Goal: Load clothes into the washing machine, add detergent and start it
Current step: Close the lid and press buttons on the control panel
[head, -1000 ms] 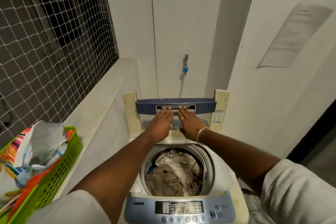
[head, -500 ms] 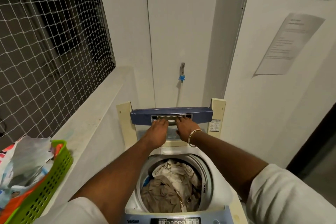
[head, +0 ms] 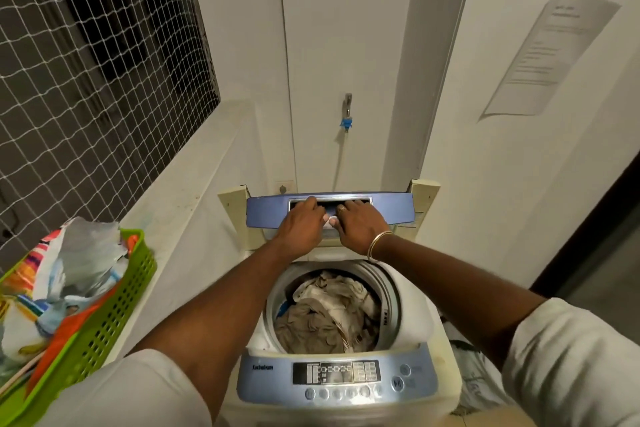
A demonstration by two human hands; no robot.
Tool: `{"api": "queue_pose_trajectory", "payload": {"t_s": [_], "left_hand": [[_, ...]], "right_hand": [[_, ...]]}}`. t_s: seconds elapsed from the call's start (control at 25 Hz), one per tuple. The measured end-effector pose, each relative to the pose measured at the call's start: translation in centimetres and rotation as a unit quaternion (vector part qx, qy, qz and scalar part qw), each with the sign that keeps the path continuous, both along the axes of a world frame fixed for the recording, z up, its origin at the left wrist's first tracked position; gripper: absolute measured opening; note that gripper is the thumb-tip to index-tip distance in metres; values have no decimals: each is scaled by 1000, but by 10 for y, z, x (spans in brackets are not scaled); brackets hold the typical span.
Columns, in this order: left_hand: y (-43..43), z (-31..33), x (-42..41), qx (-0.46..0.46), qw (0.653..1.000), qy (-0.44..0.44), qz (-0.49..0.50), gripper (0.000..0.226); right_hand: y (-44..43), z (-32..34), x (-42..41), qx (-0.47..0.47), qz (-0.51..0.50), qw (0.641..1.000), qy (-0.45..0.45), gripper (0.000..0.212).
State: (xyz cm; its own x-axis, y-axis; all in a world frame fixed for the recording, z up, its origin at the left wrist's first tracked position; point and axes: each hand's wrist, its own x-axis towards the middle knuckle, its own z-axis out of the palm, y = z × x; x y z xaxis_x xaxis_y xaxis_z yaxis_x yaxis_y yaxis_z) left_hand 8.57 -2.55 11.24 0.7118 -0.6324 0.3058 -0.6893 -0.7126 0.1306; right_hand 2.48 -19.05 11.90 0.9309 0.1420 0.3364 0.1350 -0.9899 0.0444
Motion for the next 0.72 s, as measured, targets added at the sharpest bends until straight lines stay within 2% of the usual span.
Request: {"api": "queue_pose_trajectory", "payload": {"t_s": [0.2,0.36,0.56,0.72], "left_hand": [[9,11,-23,4,992,126,5,35],[19,16,-49,35,974,223,-6,33],[30,-41,-89,71,942,327,-1,35],[48,-87,-111,75,927,366,-10,31]], "right_hand": [[9,8,-30,78,13,995,54,43],[18,9,-55,83,-21,981,176,39],[32,-45,-88,125,-38,942,310,38],[38,-88,-110,134,-48,926,350,35]]}}
